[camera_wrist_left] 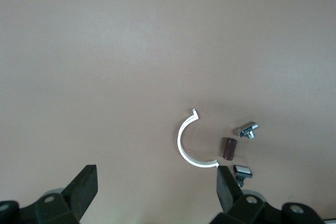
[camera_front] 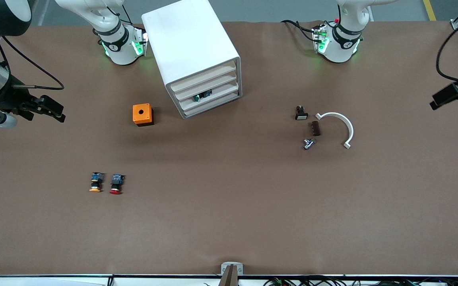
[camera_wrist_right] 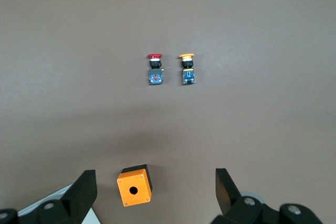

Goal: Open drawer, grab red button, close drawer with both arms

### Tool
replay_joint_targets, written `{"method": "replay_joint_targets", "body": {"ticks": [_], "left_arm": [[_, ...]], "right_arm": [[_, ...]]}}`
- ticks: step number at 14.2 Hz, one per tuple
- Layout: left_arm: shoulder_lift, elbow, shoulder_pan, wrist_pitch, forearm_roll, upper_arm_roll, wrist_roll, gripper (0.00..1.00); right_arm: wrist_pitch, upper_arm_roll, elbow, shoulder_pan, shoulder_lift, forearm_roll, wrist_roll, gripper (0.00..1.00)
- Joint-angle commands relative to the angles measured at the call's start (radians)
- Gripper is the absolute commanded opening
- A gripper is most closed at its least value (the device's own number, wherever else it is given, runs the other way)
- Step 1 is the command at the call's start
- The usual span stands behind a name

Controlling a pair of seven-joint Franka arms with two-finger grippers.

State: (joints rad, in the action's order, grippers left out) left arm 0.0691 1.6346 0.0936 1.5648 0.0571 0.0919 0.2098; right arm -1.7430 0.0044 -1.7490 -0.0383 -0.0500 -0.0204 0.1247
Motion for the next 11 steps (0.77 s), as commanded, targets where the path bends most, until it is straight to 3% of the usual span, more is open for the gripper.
{"method": "replay_joint_targets", "body": {"ticks": [1, 4, 11], "left_arm": [[0.083, 0.1, 0.011, 0.044, 0.01, 0.011, -0.065, 1.0], [0.081, 0.094, 0.008, 0.043, -0.055, 0.011, -0.101, 1.0], [0.069, 0.088, -0.006, 0.034, -0.057, 0.058, -0.072, 1.0]], "right_arm": [[-0.001, 0.014, -0.007, 0.012, -0.021, 0.011, 0.006, 1.0], [-0.001, 0.011, -0.007, 0.005, -0.021, 0.011, 0.006, 1.0], [0.0, 0.009, -0.007, 0.008, -0.021, 0.011, 0.006, 1.0]]}}
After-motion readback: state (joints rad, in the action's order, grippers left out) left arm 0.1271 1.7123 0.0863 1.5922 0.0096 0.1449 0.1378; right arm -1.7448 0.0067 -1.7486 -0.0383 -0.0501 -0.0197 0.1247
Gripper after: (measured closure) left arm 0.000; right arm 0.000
